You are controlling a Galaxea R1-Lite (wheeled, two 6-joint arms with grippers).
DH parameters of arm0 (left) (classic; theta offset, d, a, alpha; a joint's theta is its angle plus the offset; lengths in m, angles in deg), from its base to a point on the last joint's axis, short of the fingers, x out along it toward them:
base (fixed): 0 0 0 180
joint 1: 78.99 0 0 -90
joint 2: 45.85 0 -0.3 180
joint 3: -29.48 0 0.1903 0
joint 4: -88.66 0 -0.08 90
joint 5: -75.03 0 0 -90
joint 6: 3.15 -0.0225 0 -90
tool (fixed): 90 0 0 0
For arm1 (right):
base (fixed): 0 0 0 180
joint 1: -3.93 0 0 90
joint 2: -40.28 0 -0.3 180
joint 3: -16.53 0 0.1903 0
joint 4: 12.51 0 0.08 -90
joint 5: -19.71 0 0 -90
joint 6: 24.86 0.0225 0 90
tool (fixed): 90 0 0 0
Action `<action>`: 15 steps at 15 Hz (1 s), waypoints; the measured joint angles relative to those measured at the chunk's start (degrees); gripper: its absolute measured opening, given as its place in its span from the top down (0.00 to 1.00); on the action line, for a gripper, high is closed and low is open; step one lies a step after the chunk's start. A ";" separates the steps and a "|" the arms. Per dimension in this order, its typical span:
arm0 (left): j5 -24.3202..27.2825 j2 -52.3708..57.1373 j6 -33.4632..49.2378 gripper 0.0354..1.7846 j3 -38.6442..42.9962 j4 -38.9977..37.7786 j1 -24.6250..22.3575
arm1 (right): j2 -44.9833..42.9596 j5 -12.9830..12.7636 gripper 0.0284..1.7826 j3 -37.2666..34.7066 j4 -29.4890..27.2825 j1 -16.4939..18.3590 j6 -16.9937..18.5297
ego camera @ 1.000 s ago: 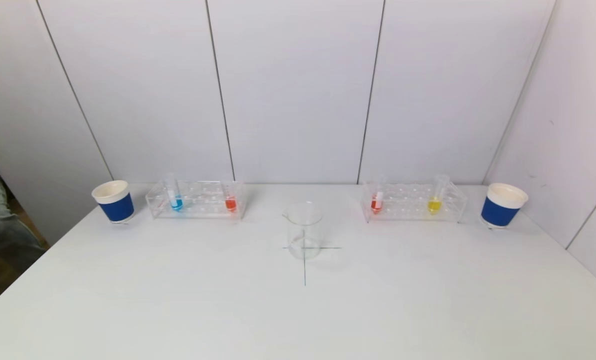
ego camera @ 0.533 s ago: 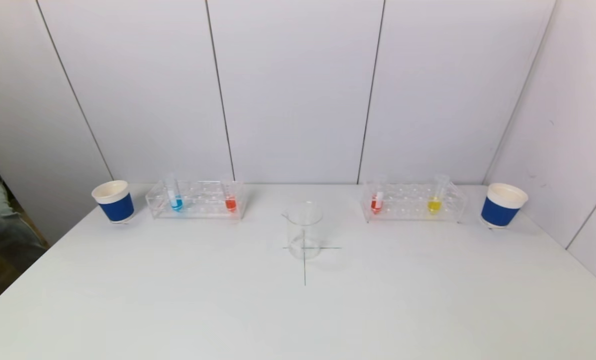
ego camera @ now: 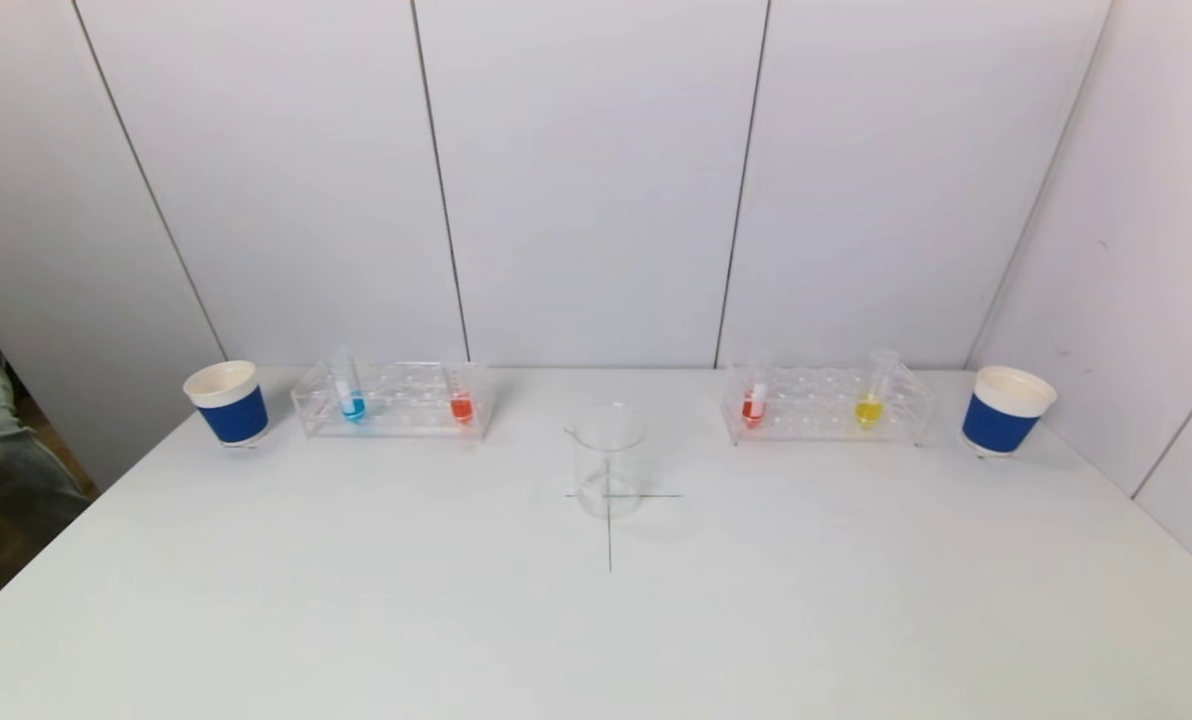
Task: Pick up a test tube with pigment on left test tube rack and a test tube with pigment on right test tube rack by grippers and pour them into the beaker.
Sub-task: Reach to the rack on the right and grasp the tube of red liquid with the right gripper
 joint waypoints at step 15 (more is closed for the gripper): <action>0.00 0.00 -0.01 0.01 0.00 0.00 0.00 | 22.31 10.81 0.01 29.64 -7.70 -1.51 0.26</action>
